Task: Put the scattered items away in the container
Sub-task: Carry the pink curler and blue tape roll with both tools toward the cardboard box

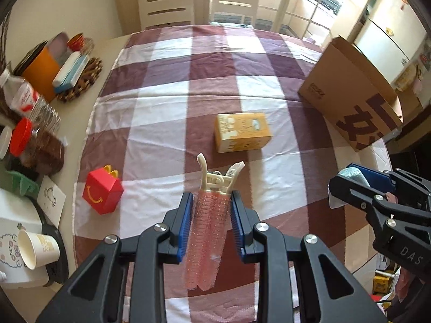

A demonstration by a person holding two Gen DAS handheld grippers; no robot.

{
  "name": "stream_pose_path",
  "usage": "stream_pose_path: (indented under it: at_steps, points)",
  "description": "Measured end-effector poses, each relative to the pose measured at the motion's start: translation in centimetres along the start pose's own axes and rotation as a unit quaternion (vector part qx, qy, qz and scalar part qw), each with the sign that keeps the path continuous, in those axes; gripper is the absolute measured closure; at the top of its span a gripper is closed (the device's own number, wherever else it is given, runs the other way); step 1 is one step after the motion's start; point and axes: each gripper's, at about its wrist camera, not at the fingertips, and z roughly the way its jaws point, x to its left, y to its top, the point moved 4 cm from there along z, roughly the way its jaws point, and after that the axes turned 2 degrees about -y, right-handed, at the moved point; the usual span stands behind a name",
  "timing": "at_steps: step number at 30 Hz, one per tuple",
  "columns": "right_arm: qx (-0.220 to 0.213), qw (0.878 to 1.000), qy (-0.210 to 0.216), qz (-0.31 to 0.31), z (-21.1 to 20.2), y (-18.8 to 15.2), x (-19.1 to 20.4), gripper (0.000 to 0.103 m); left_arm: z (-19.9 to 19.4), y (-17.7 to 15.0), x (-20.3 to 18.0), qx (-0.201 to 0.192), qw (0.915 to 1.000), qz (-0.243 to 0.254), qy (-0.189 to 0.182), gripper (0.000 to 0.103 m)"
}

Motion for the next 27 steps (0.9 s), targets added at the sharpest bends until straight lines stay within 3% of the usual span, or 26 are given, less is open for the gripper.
stream_pose_path:
  at_steps: [27]
  points:
    - [-0.031, 0.995, -0.047, 0.082, -4.6, -2.4, -8.4, 0.064, 1.0, 1.3, -11.0, 0.007, 0.9941, 0.103, -0.034, 0.075]
